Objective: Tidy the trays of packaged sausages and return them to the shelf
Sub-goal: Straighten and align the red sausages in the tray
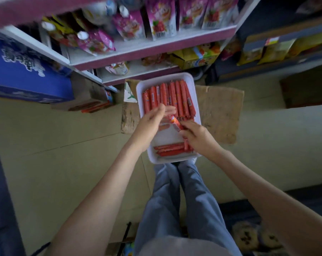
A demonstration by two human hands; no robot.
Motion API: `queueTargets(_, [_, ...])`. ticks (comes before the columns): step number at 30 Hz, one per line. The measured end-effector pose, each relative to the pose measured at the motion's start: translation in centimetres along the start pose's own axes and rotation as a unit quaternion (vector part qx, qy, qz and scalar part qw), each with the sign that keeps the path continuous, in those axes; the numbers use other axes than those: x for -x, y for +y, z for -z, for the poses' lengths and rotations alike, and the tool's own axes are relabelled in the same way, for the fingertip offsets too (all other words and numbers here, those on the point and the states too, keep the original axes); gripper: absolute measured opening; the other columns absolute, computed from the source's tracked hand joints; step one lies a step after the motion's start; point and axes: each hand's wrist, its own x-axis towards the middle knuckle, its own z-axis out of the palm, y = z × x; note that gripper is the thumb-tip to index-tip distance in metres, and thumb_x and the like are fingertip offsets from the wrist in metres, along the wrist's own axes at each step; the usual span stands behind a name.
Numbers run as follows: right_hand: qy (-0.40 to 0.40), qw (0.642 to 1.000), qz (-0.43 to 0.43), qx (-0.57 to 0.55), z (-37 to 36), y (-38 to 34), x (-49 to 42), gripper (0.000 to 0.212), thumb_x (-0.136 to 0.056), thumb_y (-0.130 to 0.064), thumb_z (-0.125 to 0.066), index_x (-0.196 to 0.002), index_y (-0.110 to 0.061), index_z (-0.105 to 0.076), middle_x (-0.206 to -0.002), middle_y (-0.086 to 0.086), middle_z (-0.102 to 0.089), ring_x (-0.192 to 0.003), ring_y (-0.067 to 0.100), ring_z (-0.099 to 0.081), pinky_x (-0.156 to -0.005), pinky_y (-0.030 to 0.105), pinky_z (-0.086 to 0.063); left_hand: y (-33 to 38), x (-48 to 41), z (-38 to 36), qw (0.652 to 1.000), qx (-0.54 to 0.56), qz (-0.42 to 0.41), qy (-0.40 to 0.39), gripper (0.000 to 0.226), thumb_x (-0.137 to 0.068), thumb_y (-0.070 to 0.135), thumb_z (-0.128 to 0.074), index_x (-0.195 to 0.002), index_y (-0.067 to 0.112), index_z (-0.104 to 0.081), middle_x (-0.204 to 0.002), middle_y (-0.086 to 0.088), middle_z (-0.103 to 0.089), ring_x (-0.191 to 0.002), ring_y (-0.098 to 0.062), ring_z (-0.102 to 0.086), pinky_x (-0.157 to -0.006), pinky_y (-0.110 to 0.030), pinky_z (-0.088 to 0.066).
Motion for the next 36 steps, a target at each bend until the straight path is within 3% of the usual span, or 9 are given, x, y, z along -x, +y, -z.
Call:
queueTargets(2, [0.030,0.999,0.010,-0.006,2.4,-3.4,1.2,0.027,-0.091,-0.004,-0.058,-0.117,-0.004,-0.062,-0.102,0.002,-0.059,-0.093,0.012,-0.053,-0.083,0.020,-0.042,3.4,3.0,-0.6,0.995,-0.071,-0.066,-0.017,0.019,-0.093,0.043,-0.053,-0.107,0.034,-0.063,-0.095,0.023,-0.067,-0.094,0.009,-0.060,-0.086,-0.015,-0.048])
queueTargets(5, [0.052,0.998,0.028,-0.018,5.7,-8.8,3.3,0.028,-0.090,-0.009,-0.063,-0.117,-0.010,-0.062,-0.097,-0.007,-0.061,-0.082,0.006,-0.056,-0.078,0.017,-0.042,8.2,6.3,-1.0,0.984,-0.067,-0.141,0.083,0.015,-0.089,0.024,-0.063,-0.093,0.038,-0.065,-0.088,0.016,-0.070,-0.091,-0.002,-0.065,-0.089,-0.031,-0.051])
queueTargets(9, [0.067,0.993,0.091,-0.023,10.3,-15.3,7.0,0.037,-0.090,-0.009,-0.064,-0.118,-0.032,-0.058,-0.109,-0.013,-0.063,-0.099,0.003,-0.062,-0.087,0.017,-0.049,14.1,10.5,-0.2,0.974,0.137,-0.118,0.133,0.013,-0.093,0.009,-0.058,-0.089,0.020,-0.063,-0.088,-0.004,-0.064,-0.082,-0.013,-0.067,-0.076,-0.027,-0.056])
queueTargets(18, [0.185,0.952,0.224,-0.097,13.6,-26.9,12.8,0.026,-0.085,-0.004,-0.068,-0.101,-0.025,-0.066,-0.096,-0.013,-0.067,-0.089,0.000,-0.064,-0.079,0.017,-0.052,21.9,15.6,0.9,0.928,0.339,-0.083,0.130,0.016,-0.096,0.001,-0.048,-0.083,-0.003,-0.055,-0.076,-0.012,-0.063,-0.054,-0.013,-0.066,-0.057,-0.023,-0.057])
queueTargets(20, [0.202,0.941,0.251,-0.102,13.9,-28.0,13.0,0.028,-0.086,-0.004,-0.067,-0.102,-0.027,-0.067,-0.093,-0.014,-0.069,-0.091,0.004,-0.065,-0.081,0.022,-0.053,22.8,16.6,0.0,0.953,0.278,-0.049,0.106,0.017,-0.099,0.003,-0.042,-0.087,0.001,-0.055,-0.078,-0.012,-0.060,-0.058,-0.015,-0.063,-0.057,-0.024,-0.056])
queueTargets(22, [0.220,0.932,0.279,-0.073,14.1,-28.7,12.9,0.031,-0.086,-0.006,-0.066,-0.099,-0.034,-0.064,-0.090,-0.016,-0.068,-0.090,0.006,-0.065,-0.084,0.029,-0.054,23.1,17.1,-0.9,0.992,0.048,-0.062,0.102,0.020,-0.101,0.007,-0.038,-0.093,0.009,-0.057,-0.088,-0.012,-0.060,-0.076,-0.019,-0.060,-0.070,-0.029,-0.051])
queueTargets(25, [0.245,0.919,0.309,-0.020,14.4,-29.7,12.8,0.042,-0.087,-0.007,-0.066,-0.095,-0.047,-0.058,-0.090,-0.022,-0.065,-0.090,0.006,-0.063,-0.083,0.033,-0.053,23.6,18.3,-1.9,0.946,-0.205,-0.226,0.106,0.035,-0.096,0.012,-0.044,-0.129,0.022,-0.049,-0.123,-0.001,-0.058,-0.113,-0.016,-0.054,-0.092,-0.031,-0.044])
queueTargets(31, [0.259,0.901,0.338,-0.082,15.0,-30.3,13.7,0.035,-0.087,0.001,-0.062,-0.096,-0.032,-0.061,-0.086,-0.015,-0.067,-0.077,0.005,-0.063,-0.070,0.020,-0.052,24.4,20.3,-2.7,0.872,-0.237,-0.405,0.137,0.037,-0.095,0.018,-0.053,-0.131,0.026,-0.051,-0.114,0.006,-0.064,-0.101,-0.008,-0.057,-0.081,-0.022,-0.043])
queueTargets(36, [0.279,0.890,0.332,-0.141,16.4,-29.3,14.0,0.018,-0.084,0.003,-0.067,-0.092,-0.012,-0.063,-0.083,0.001,-0.065,-0.076,0.015,-0.064,-0.069,0.023,-0.054,24.3,20.3,-1.4,0.843,-0.264,-0.432,0.181,0.025,-0.088,0.028,-0.066,-0.111,0.022,-0.062,-0.092,0.014,-0.061,-0.085,-0.005,-0.057,-0.071,-0.014,-0.040])
